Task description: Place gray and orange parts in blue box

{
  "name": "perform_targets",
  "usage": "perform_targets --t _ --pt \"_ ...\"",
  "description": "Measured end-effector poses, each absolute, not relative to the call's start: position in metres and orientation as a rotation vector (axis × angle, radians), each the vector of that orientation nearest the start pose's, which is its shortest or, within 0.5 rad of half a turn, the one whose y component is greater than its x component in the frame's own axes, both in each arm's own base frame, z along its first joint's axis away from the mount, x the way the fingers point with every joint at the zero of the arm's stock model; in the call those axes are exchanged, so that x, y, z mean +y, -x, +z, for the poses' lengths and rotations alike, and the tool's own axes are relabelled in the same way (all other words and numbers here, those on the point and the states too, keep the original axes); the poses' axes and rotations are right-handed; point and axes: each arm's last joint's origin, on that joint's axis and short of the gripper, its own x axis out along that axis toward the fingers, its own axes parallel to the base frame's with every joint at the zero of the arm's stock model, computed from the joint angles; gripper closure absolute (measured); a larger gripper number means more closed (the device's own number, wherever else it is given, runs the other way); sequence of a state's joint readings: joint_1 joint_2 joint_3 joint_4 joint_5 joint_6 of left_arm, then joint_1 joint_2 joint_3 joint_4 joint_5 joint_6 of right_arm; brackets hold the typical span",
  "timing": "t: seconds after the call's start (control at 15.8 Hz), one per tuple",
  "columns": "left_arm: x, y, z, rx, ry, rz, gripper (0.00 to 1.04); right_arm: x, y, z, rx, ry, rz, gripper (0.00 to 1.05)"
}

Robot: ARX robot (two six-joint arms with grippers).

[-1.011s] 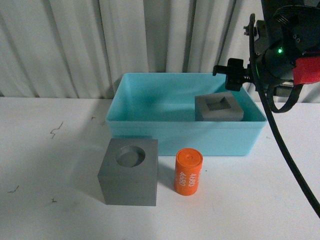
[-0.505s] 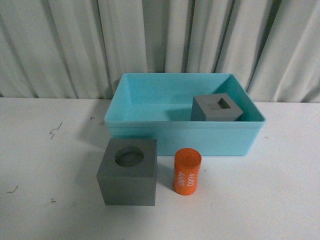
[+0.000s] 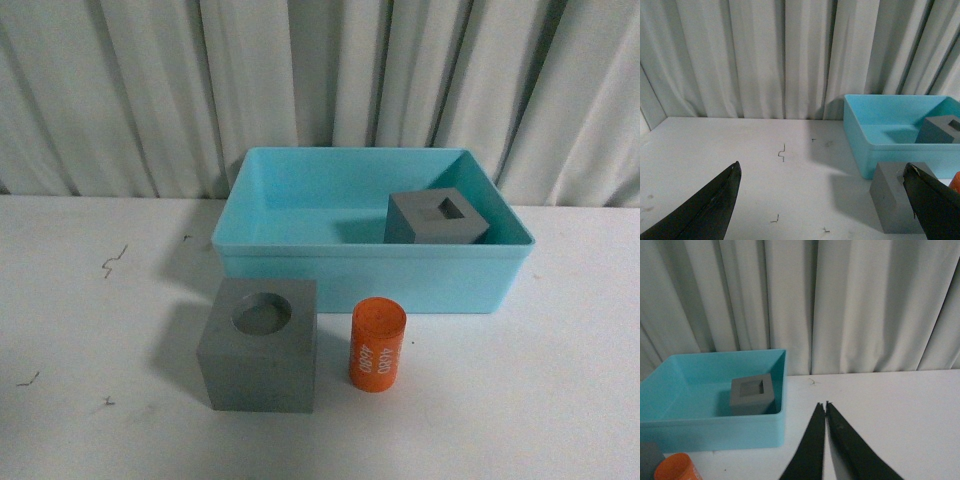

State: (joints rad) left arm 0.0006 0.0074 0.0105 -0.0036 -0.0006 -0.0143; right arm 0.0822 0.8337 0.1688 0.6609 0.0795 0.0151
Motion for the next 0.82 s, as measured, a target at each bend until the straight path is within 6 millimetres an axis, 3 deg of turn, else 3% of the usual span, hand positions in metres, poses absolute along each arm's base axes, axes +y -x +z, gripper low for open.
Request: perform_targets --t 0.13,0.63,0.82 --pt "0.000 -0.098 0.166 0.001 0.015 0.001 0.07 -0.002 -0.157 0.187 0.009 -0.007 -0.021 1.03" --pt "0.000 -0.098 0.166 0.001 0.015 0.001 0.07 0.000 -0.130 0.168 0.003 -0.006 0.000 1.03" --pt "0.000 -0.098 0.166 0.001 0.015 0.001 0.07 0.000 -0.122 0.171 -0.017 -0.006 0.000 1.03"
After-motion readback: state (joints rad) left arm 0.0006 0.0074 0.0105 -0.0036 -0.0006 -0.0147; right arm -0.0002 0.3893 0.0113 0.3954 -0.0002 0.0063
